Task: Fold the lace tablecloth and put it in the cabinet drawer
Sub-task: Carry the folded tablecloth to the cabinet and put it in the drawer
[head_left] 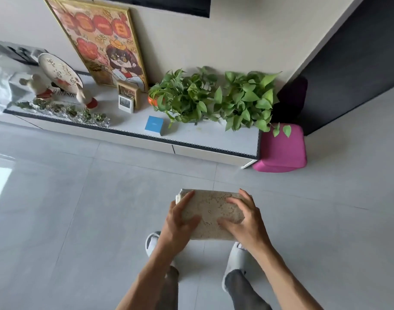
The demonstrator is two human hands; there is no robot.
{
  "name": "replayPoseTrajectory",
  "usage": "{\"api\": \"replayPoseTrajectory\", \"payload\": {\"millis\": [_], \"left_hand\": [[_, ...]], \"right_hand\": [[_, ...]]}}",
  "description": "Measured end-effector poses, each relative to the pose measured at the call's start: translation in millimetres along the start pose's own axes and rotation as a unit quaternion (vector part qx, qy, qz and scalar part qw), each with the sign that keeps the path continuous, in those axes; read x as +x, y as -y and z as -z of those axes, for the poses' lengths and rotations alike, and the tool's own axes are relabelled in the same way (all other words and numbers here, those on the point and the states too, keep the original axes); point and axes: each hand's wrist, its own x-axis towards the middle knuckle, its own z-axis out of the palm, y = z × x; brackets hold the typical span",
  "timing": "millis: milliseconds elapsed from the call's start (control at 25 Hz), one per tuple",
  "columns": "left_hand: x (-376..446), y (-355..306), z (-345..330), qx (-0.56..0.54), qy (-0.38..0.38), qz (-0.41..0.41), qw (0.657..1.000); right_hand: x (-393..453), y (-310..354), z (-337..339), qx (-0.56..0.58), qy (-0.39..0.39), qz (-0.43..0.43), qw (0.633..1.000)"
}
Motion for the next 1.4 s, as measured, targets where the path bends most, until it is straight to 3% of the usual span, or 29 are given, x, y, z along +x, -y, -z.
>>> {"api": "replayPoseTrajectory", "payload": {"millis": [200,360,440,520,680,840,1000,1160,1240,1320,1400], "left_hand": [[142,127,-15,0.018,-0.016,0.041,0.999],[263,233,-30,0.109,0.045,-0.018,0.993],[305,267,-28,0.152,0.074,-0.056,0.984],[333,292,-26,0.178,0.093,-0.078,0.977],[362,311,-20,0.151,0.114,-0.105,0.976],[362,305,-7,0.206,0.135,-0.137,0.959],[346,292,-1,0.212,0.141,-0.152,0.955],[339,279,-5,0.184,0.173,-0.178,0.951],[337,269,-6,0.187,0.19,-0.196,0.944],[334,248,2,0.196,0.213,-0.22,0.932],[333,223,11,0.18,0.235,-0.246,0.923]], "right_hand": [[139,-107,-118,0.134,0.057,-0.131,0.981],[261,-220,-191,0.268,0.01,-0.226,0.936],[316,-258,-218,0.384,-0.014,-0.261,0.886],[362,-290,-241,0.518,-0.021,-0.279,0.808],[440,-313,-278,0.662,-0.004,-0.262,0.702],[462,-317,-291,0.703,-0.028,-0.248,0.666],[460,-325,-289,0.69,-0.019,-0.22,0.69],[430,-330,-299,0.664,0.008,-0.256,0.702],[396,-334,-306,0.607,0.06,-0.271,0.745],[348,-333,-291,0.487,0.18,-0.261,0.814],[297,-325,-254,0.363,0.268,-0.161,0.878]]}}
